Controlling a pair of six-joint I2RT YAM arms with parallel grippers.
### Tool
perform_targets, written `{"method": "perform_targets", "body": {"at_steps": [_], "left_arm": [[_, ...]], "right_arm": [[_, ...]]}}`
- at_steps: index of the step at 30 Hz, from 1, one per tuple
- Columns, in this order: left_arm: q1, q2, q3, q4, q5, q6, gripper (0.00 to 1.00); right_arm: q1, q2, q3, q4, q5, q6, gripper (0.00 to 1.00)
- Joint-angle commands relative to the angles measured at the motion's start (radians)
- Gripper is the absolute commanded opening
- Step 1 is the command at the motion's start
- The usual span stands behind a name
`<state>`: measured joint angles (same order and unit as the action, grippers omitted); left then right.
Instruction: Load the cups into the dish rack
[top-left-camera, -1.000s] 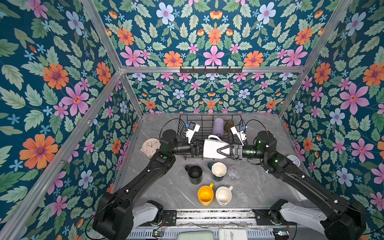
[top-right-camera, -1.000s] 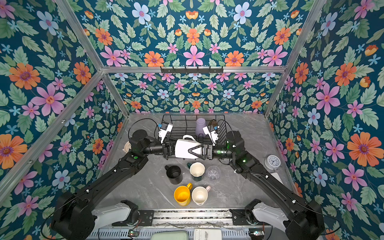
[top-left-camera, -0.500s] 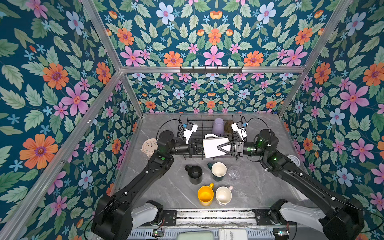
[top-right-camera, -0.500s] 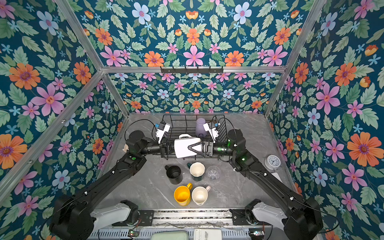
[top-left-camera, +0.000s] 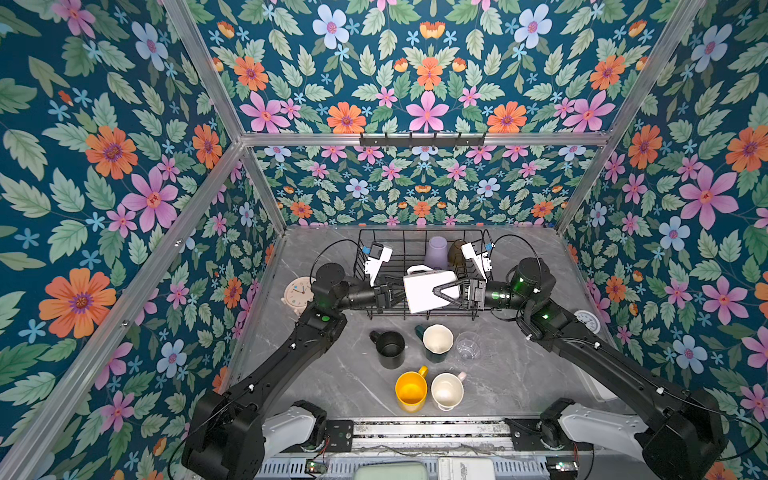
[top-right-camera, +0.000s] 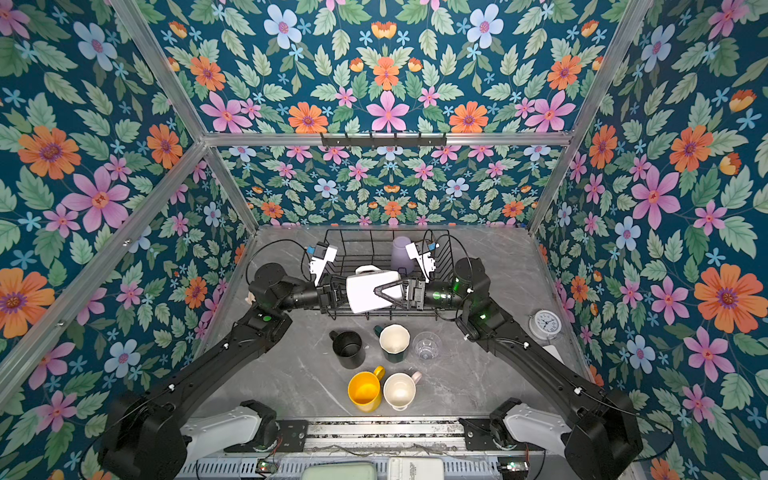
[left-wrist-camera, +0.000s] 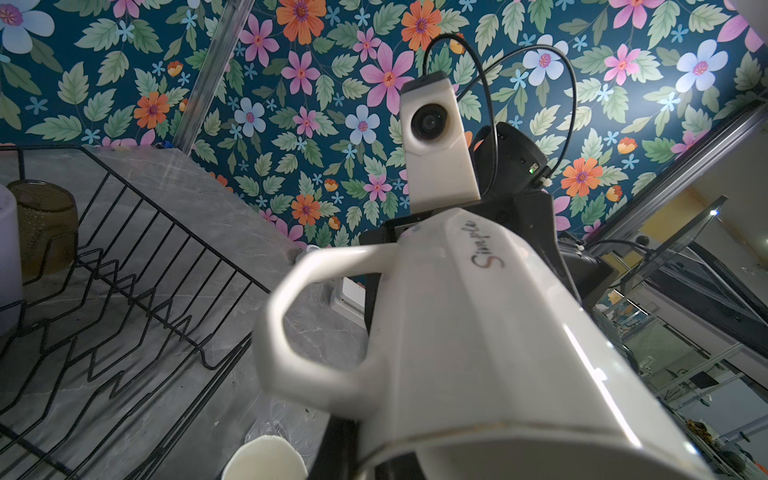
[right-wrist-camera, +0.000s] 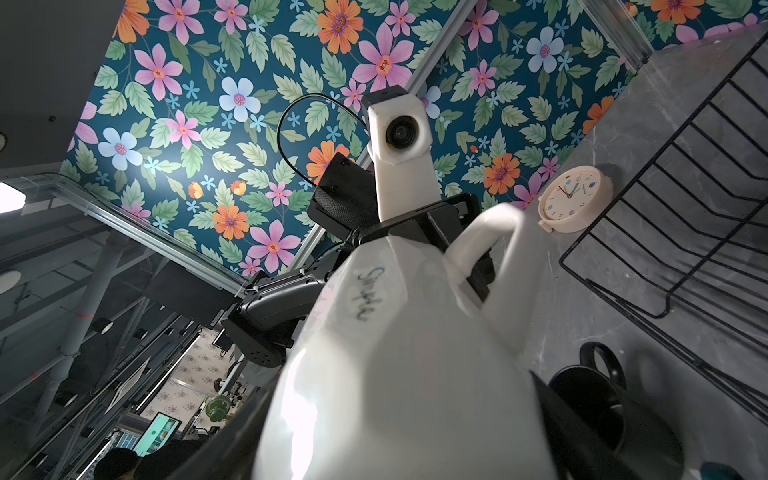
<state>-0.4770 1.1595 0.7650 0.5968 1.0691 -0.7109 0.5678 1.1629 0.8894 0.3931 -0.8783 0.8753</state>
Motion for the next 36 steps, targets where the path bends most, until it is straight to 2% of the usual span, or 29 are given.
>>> {"method": "perform_targets", "body": {"at_steps": [1, 7, 11, 16, 17, 20, 23, 36], "left_arm": [[-0.012, -0.010, 0.010, 0.159, 0.043, -0.055, 0.00], [-0.012, -0.015, 0.008, 0.161, 0.043, -0.054, 0.05], [-0.013, -0.018, 0.008, 0.162, 0.042, -0.053, 0.00], [-0.013, -0.016, 0.011, 0.164, 0.047, -0.053, 0.00], [-0.012, -0.015, 0.012, 0.163, 0.049, -0.053, 0.00], [-0.013, -0.011, 0.015, 0.160, 0.055, -0.053, 0.00], [-0.012, -0.010, 0.017, 0.161, 0.058, -0.053, 0.00], [-0.013, -0.007, 0.023, 0.155, 0.063, -0.057, 0.00]], "right_arm": [[0.015, 0.014, -0.010, -0.068, 0.037, -0.027, 0.00], [0.015, 0.007, -0.005, -0.094, 0.054, -0.044, 0.00], [0.015, 0.000, 0.005, -0.147, 0.062, -0.072, 0.00], [0.017, -0.001, 0.018, -0.216, 0.059, -0.110, 0.00], [0.018, -0.001, 0.021, -0.230, 0.061, -0.117, 0.03], [0.018, -0.003, 0.022, -0.247, 0.061, -0.125, 0.21], [0.018, -0.003, 0.027, -0.267, 0.067, -0.133, 0.35], [0.017, -0.013, 0.029, -0.319, 0.084, -0.152, 0.55]]}}
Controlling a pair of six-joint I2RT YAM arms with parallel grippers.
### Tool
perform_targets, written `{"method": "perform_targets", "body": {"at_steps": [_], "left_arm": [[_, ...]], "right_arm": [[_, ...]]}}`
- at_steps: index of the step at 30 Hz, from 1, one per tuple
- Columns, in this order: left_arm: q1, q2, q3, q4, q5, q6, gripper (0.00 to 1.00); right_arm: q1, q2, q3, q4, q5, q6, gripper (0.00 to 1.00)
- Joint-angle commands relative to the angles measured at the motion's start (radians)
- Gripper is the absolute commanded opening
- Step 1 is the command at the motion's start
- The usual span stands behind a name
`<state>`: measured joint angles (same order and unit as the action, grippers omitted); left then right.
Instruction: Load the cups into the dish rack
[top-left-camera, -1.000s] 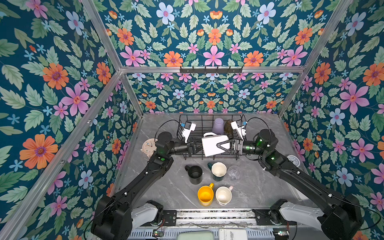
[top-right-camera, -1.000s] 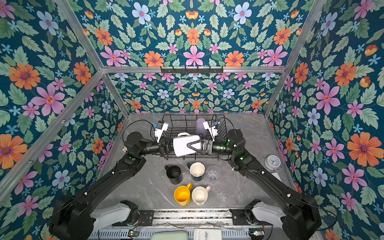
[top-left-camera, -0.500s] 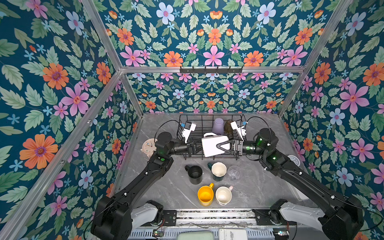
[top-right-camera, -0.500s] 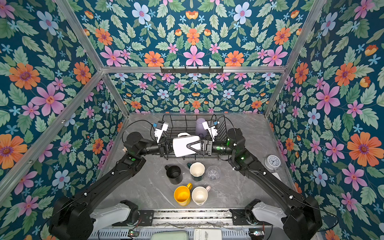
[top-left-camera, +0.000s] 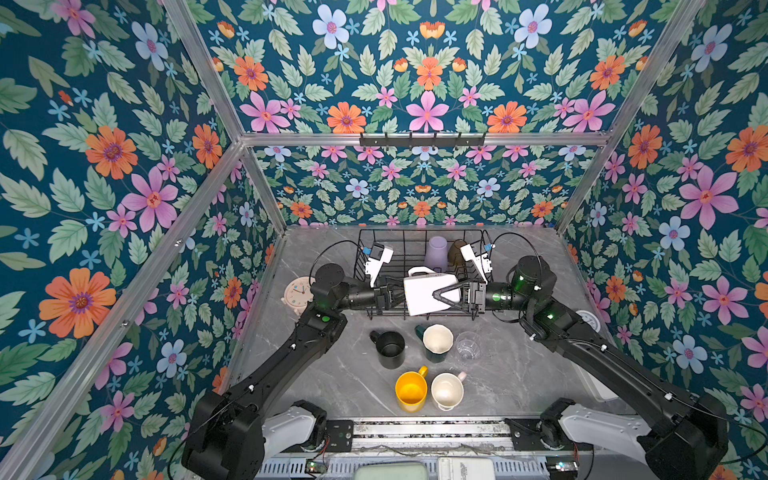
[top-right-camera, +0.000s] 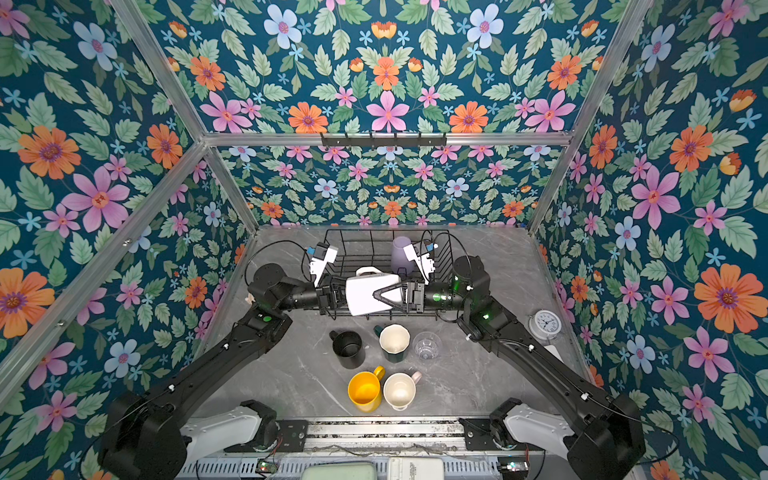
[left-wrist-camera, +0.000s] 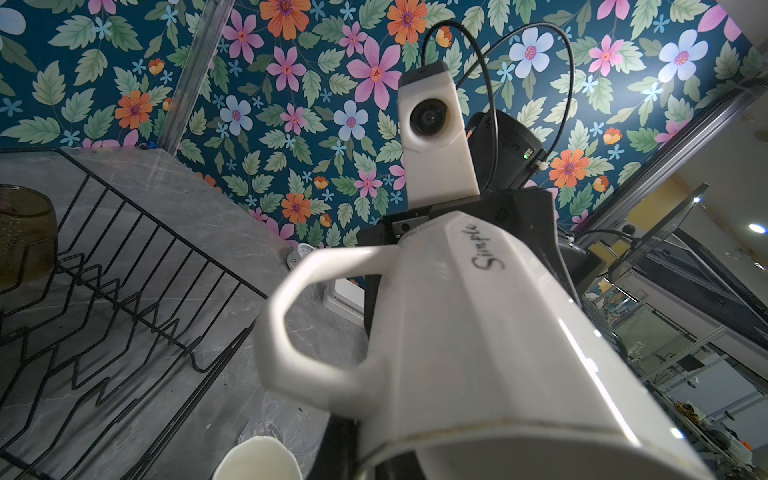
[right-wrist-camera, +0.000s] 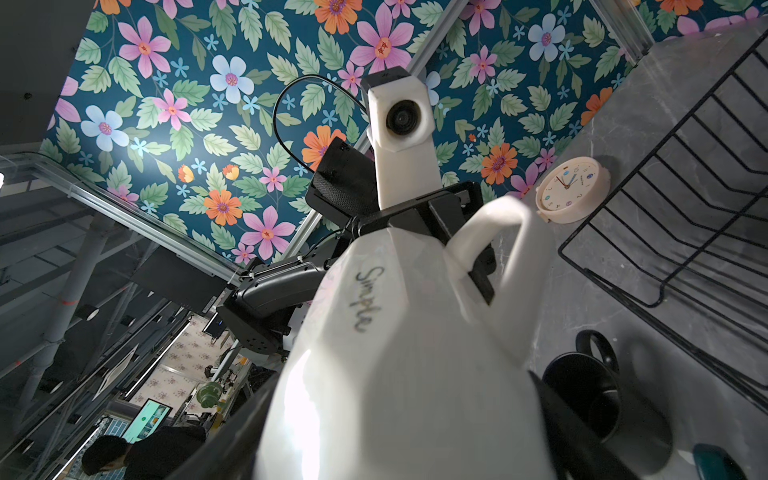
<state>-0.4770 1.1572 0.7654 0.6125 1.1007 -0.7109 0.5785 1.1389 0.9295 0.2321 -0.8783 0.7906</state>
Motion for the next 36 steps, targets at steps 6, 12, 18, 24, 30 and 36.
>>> {"method": "perform_targets", "body": {"at_steps": [6, 12, 18, 24, 30, 36], "left_arm": [[-0.012, 0.005, 0.030, 0.142, 0.027, -0.065, 0.00], [-0.013, 0.015, 0.033, 0.146, 0.025, -0.076, 0.00], [-0.013, 0.018, 0.032, 0.151, 0.022, -0.083, 0.00], [-0.013, 0.023, 0.033, 0.157, 0.018, -0.090, 0.00], [-0.012, 0.027, 0.031, 0.172, 0.018, -0.099, 0.00], [-0.013, 0.036, 0.032, 0.182, 0.022, -0.107, 0.00]], "right_arm": [[0.006, 0.005, -0.013, -0.173, 0.081, -0.078, 0.64], [0.007, 0.002, -0.012, -0.172, 0.075, -0.083, 0.71], [0.006, 0.003, -0.009, -0.186, 0.071, -0.092, 0.80], [0.006, 0.005, -0.006, -0.193, 0.069, -0.096, 0.88], [0.007, 0.004, -0.003, -0.197, 0.070, -0.099, 0.87], [0.007, 0.010, -0.003, -0.191, 0.063, -0.102, 0.69]]}}
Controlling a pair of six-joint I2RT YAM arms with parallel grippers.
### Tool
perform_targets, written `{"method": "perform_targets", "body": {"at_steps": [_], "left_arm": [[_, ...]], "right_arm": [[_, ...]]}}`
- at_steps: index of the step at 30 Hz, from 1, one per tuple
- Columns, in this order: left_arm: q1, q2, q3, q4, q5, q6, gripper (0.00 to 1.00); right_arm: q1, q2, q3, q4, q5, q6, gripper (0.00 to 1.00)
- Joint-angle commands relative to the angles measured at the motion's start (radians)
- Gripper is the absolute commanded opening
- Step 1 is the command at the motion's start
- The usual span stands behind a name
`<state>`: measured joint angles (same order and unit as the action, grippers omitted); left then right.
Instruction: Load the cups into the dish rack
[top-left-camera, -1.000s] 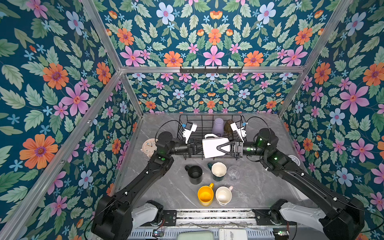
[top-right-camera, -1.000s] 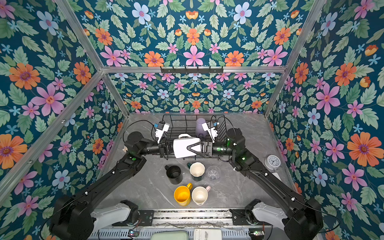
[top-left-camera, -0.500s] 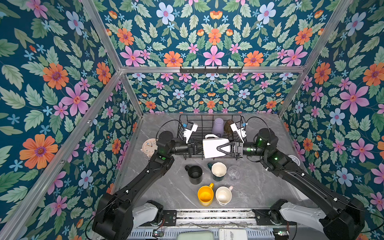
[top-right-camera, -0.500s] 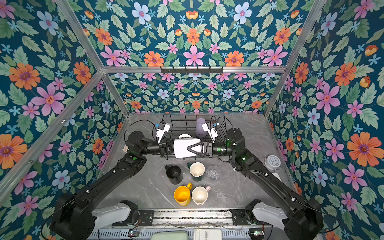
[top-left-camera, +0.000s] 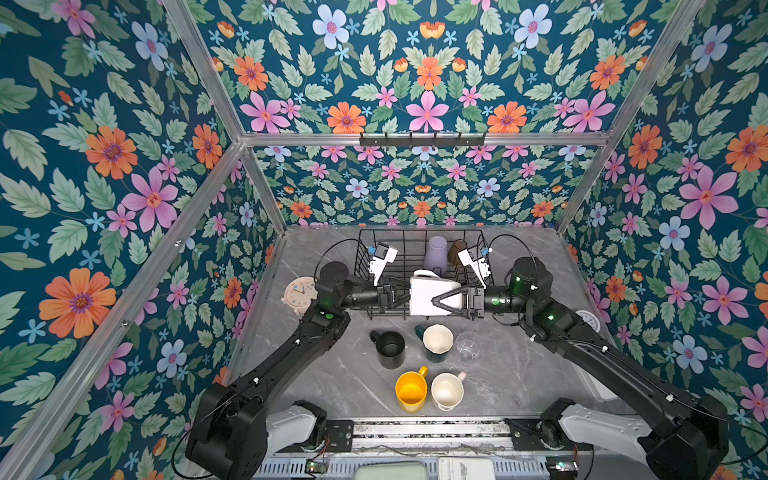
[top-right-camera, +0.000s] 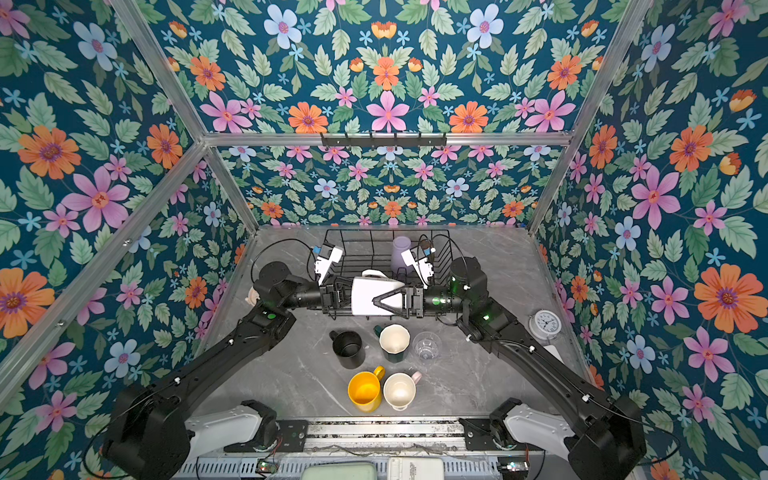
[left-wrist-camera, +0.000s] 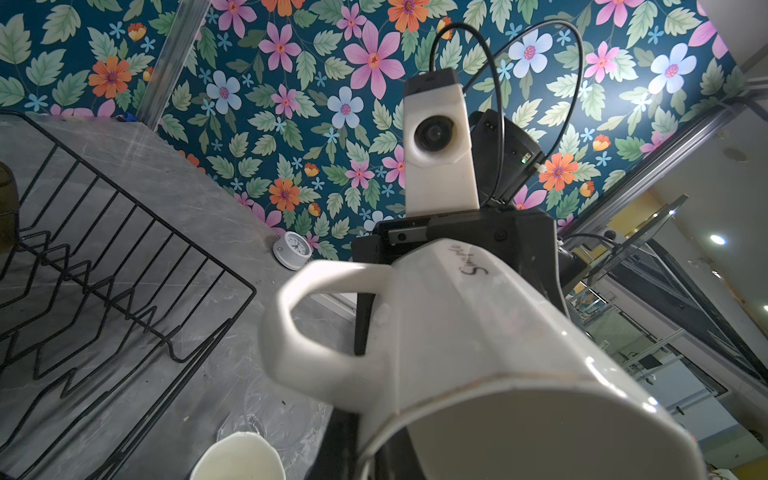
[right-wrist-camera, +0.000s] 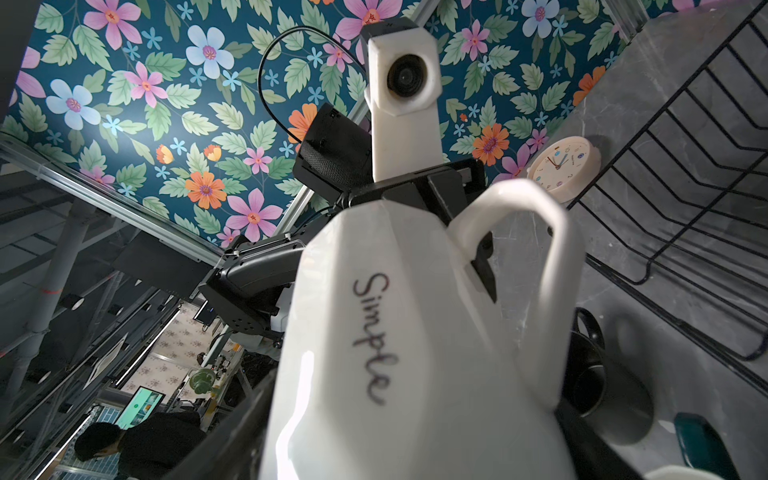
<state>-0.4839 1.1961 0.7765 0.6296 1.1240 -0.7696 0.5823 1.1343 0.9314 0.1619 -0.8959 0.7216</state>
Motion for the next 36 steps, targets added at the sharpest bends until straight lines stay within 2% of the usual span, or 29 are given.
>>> {"method": "perform_targets", "body": {"at_steps": [1, 4, 9, 13, 15, 19, 28, 32, 34, 35, 36], "left_arm": [[-0.005, 0.000, 0.023, 0.165, 0.000, -0.052, 0.00], [-0.006, 0.002, 0.025, 0.167, 0.006, -0.054, 0.00], [-0.006, 0.004, 0.027, 0.166, 0.021, -0.061, 0.00], [-0.006, 0.012, 0.032, 0.163, 0.026, -0.069, 0.00], [-0.007, 0.019, 0.037, 0.162, 0.028, -0.072, 0.00], [-0.005, 0.029, 0.046, 0.165, 0.035, -0.080, 0.00], [-0.005, 0.049, 0.064, 0.153, 0.048, -0.091, 0.00], [-0.007, 0.053, 0.064, 0.153, 0.045, -0.093, 0.00], [-0.005, 0.054, 0.065, 0.153, 0.043, -0.095, 0.00], [-0.005, 0.054, 0.064, 0.152, 0.043, -0.094, 0.00], [-0.006, 0.056, 0.065, 0.151, 0.042, -0.095, 0.00]], "right_arm": [[0.003, 0.016, -0.005, -0.122, 0.081, -0.035, 0.64], [0.004, 0.016, -0.002, -0.140, 0.080, -0.050, 0.64], [0.004, 0.004, 0.023, -0.202, 0.095, -0.101, 0.82], [0.003, 0.008, 0.051, -0.246, 0.098, -0.138, 0.83], [0.002, 0.017, 0.056, -0.252, 0.091, -0.147, 0.80], [0.003, 0.033, 0.055, -0.247, 0.069, -0.162, 0.64], [0.003, 0.032, 0.054, -0.275, 0.067, -0.230, 0.43], [0.002, 0.029, 0.045, -0.254, 0.063, -0.228, 0.26], [0.003, 0.030, 0.041, -0.241, 0.063, -0.220, 0.10], [0.003, 0.030, 0.043, -0.236, 0.063, -0.216, 0.05], [0.003, 0.032, 0.040, -0.231, 0.063, -0.213, 0.05]]}}
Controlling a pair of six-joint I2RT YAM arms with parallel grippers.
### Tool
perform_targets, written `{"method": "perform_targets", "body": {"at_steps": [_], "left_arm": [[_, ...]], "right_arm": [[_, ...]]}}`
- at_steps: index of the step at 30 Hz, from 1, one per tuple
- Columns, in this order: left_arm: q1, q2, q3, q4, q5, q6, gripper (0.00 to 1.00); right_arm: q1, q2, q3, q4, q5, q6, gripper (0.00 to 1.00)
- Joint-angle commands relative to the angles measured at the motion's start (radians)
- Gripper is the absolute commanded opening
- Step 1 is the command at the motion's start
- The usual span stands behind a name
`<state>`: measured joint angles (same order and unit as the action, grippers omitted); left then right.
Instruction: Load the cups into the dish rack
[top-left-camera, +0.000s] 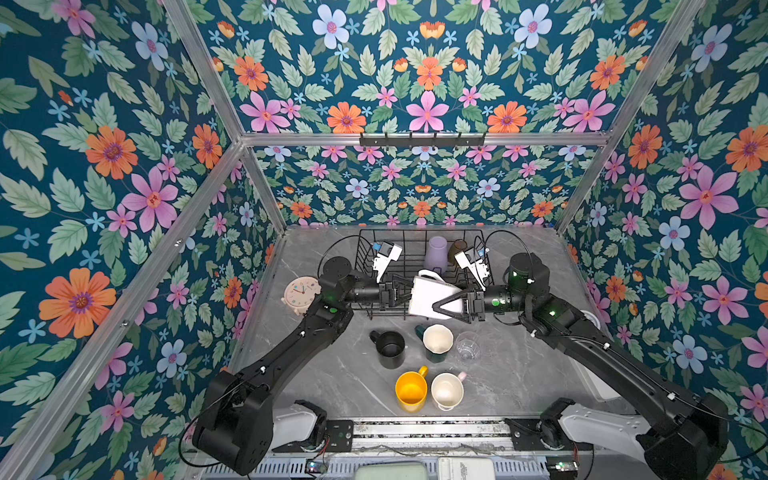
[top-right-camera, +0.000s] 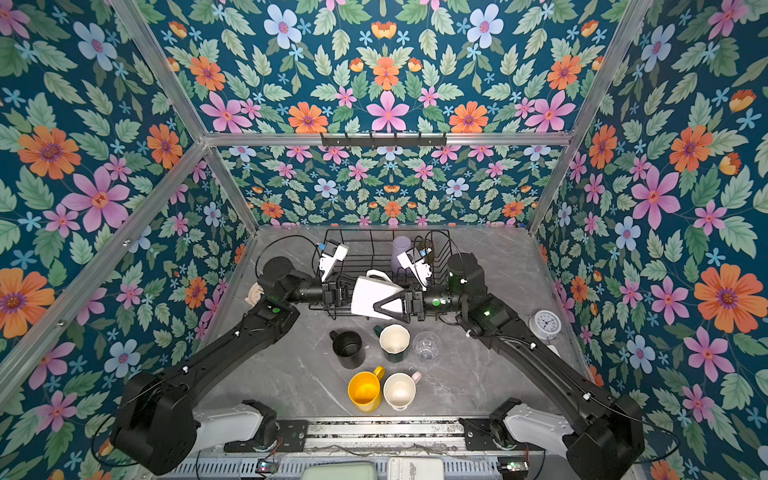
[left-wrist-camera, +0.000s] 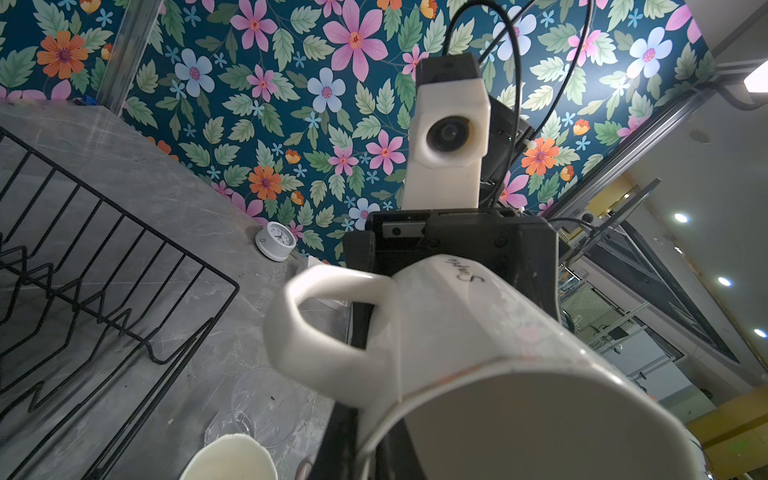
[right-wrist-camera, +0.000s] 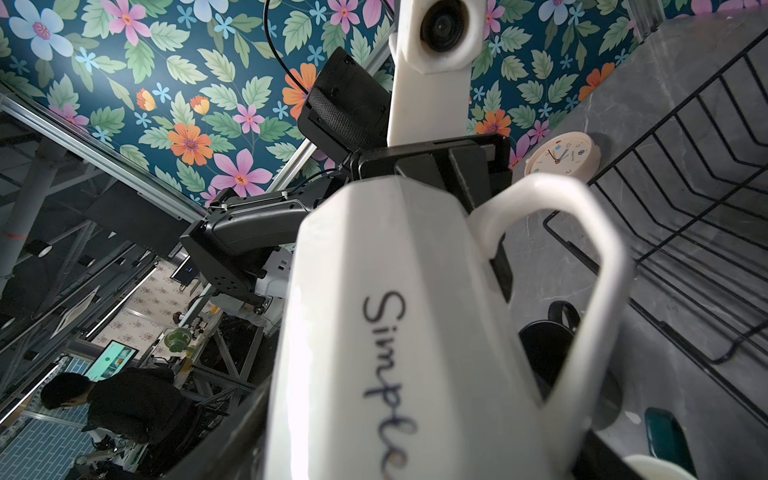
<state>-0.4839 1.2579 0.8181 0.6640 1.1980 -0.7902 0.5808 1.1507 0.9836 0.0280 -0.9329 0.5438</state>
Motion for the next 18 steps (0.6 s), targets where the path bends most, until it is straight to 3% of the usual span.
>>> {"method": "perform_targets", "body": {"at_steps": [1, 14, 18], "left_arm": [[-0.007, -0.006, 0.022, 0.118, -0.032, -0.076, 0.00], [-0.004, -0.002, 0.021, 0.098, -0.044, -0.065, 0.00], [-0.002, 0.001, 0.025, 0.091, -0.045, -0.063, 0.09]], "right_arm": [[0.005, 0.018, -0.013, -0.090, 0.100, -0.029, 0.04], [0.005, -0.015, -0.019, -0.057, 0.158, 0.013, 0.00], [0.005, -0.023, -0.015, -0.064, 0.167, 0.011, 0.00]]}}
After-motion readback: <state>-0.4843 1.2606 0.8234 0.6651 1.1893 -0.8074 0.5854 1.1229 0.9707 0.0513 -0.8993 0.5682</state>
